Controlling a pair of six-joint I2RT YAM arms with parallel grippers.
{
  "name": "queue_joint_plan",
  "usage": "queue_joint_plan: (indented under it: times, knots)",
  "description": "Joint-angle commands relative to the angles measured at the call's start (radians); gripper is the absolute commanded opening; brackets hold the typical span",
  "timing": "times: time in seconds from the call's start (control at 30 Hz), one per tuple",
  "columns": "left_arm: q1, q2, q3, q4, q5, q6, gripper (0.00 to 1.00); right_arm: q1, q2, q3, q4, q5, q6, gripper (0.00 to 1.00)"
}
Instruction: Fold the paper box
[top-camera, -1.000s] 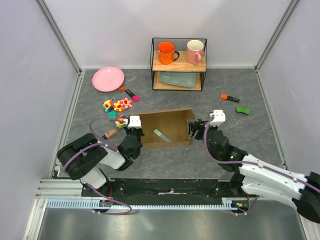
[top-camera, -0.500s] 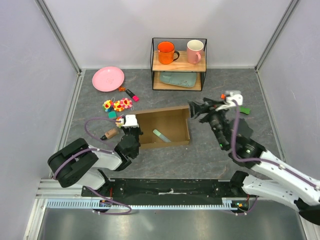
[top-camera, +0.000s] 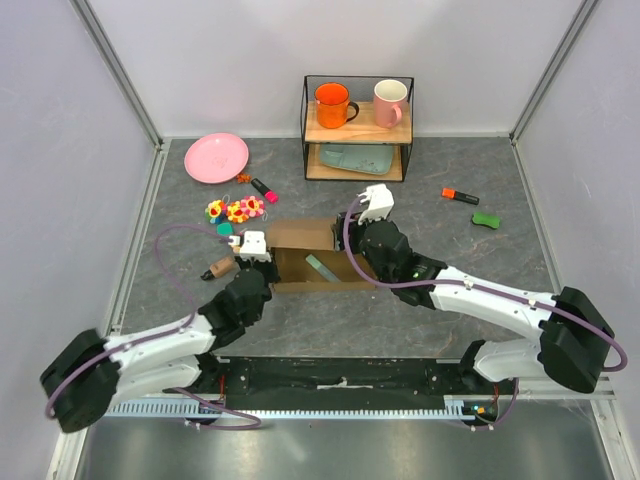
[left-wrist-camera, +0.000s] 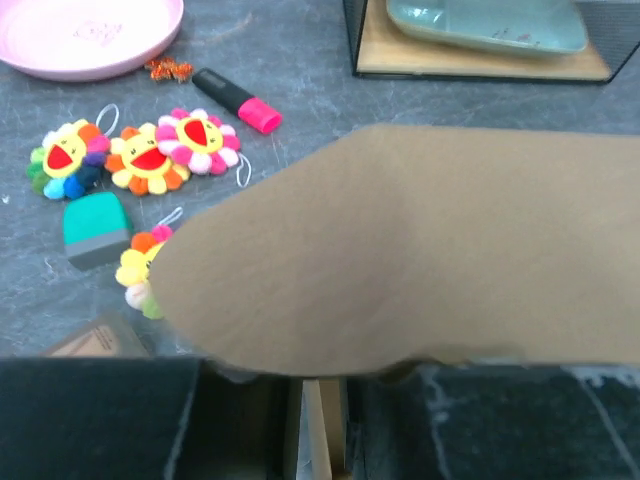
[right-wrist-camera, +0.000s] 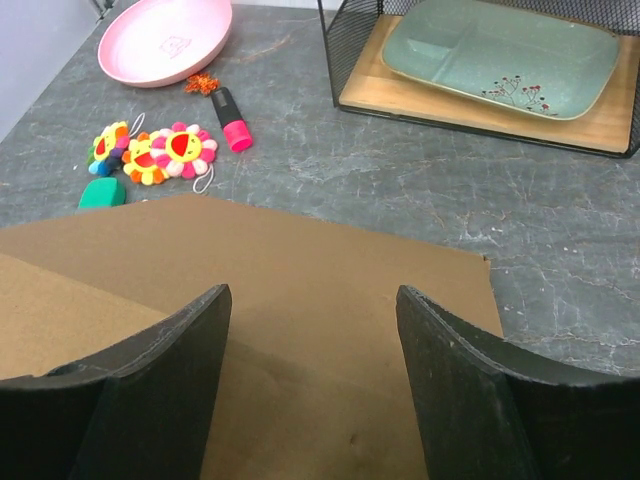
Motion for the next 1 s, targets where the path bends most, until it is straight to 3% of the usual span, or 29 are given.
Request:
queue_joint_plan:
  times: [0.0, 0.1, 0.27, 0.4, 0.53, 0.63, 0.73, 0.8, 0.97]
  knots:
    - [-0.004, -0.263, 0.117, -0.555, 0.087, -0.108, 0.25, -0.001, -0.013, -0.028, 0.051, 0.041, 0.006, 0.75]
    - [-0.006, -0.356, 0.237, -0.834, 0.135, -0.124, 0.26, -0.004, 0.006, -0.023, 0.051, 0.043, 0.003, 0.75]
    - [-0.004, -0.403, 0.423, -1.038, 0.174, -0.133, 0.27, -0.006, 0.043, -0.008, 0.046, 0.036, -0.01, 0.75]
    - [-0.003, -0.423, 0.425, -0.981, 0.163, -0.22, 0.3, -0.005, 0.066, -0.031, 0.014, -0.003, -0.006, 0.74]
    - [0.008, -0.337, 0.385, -0.837, 0.184, -0.231, 0.42, -0.006, 0.035, -0.121, 0.014, -0.013, 0.022, 0.73]
    - [0.049, -0.247, 0.391, -0.794, 0.244, -0.254, 0.54, -0.006, -0.009, -0.164, -0.011, -0.026, 0.046, 0.74]
    - [0.17, -0.121, 0.408, -0.78, 0.418, -0.33, 0.63, -0.006, -0.045, -0.163, -0.08, -0.036, 0.078, 0.76]
    - [0.26, -0.038, 0.412, -0.78, 0.543, -0.382, 0.64, -0.006, -0.078, -0.146, -0.158, 0.005, 0.124, 0.79]
    - [0.299, 0.005, 0.38, -0.754, 0.551, -0.404, 0.64, -0.029, -0.241, -0.118, -0.293, 0.119, 0.193, 0.97]
